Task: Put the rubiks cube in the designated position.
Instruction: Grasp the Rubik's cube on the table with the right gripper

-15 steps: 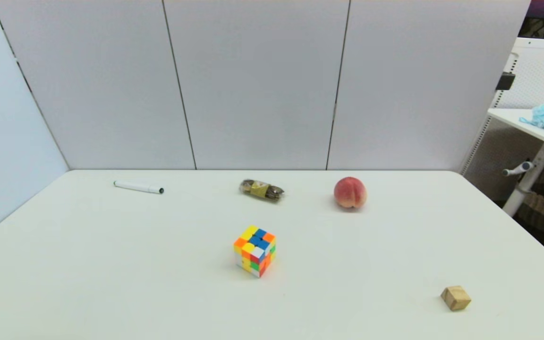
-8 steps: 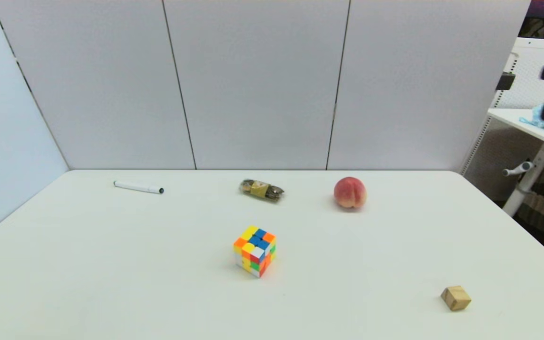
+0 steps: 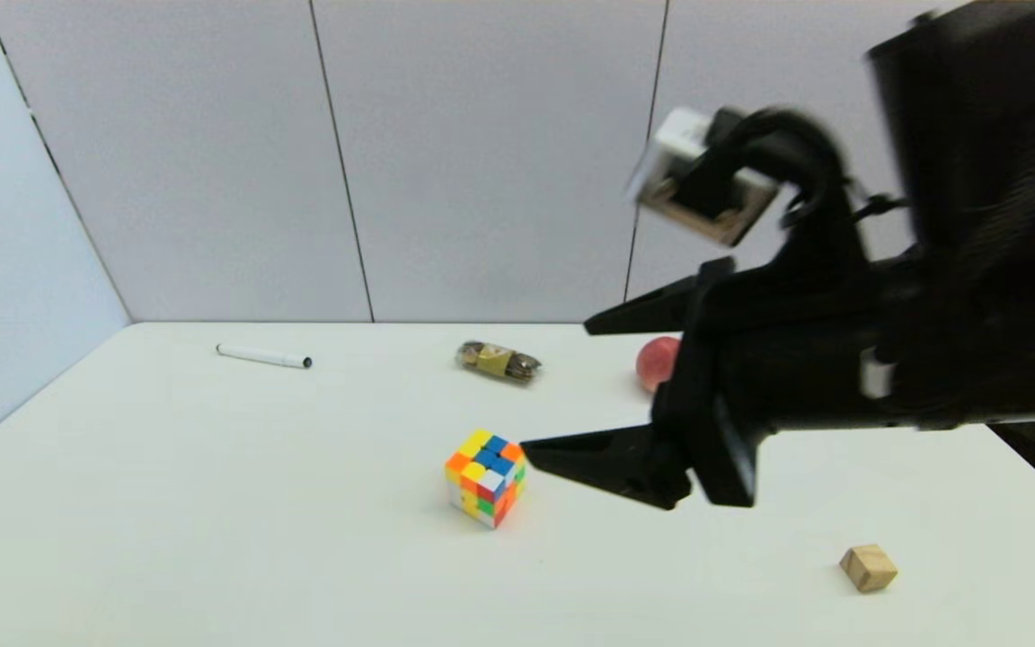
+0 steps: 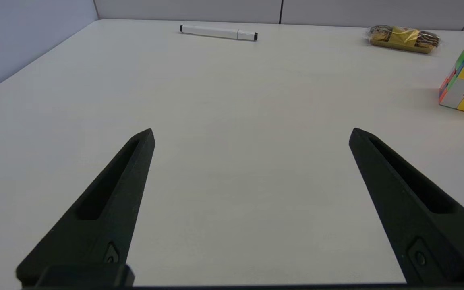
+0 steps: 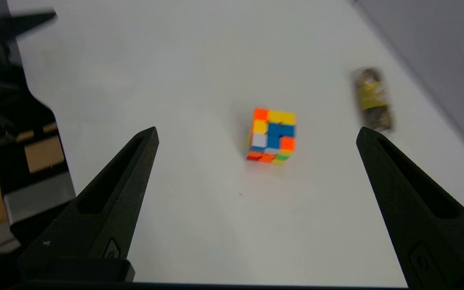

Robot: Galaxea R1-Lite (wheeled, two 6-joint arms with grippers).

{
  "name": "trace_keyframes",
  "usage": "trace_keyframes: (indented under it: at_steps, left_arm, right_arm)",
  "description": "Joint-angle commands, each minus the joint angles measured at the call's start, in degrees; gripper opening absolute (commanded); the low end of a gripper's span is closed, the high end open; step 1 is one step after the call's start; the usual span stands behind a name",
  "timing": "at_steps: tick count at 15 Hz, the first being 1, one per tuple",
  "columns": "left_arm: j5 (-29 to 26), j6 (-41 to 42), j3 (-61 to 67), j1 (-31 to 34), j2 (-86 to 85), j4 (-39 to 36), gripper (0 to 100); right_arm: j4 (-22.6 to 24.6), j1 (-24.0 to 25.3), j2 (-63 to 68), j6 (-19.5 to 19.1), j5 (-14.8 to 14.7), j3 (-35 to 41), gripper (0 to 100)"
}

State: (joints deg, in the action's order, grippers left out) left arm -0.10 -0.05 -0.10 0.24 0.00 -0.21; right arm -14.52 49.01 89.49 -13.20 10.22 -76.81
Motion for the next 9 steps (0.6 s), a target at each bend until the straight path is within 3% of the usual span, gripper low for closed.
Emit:
trace_keyframes:
  at_steps: [1,9]
  left_arm:
    - [0.0,0.0,0.0,0.0,0.1,0.0,100]
    - [0.0,0.0,0.0,0.0,0.1,0.0,100]
  right_arm:
    - [0.2,2.2,16.3,-0.2,-0.2,-2.5,100]
    - [0.6,-2.6,31.8,1.4,-2.6,-14.5,100]
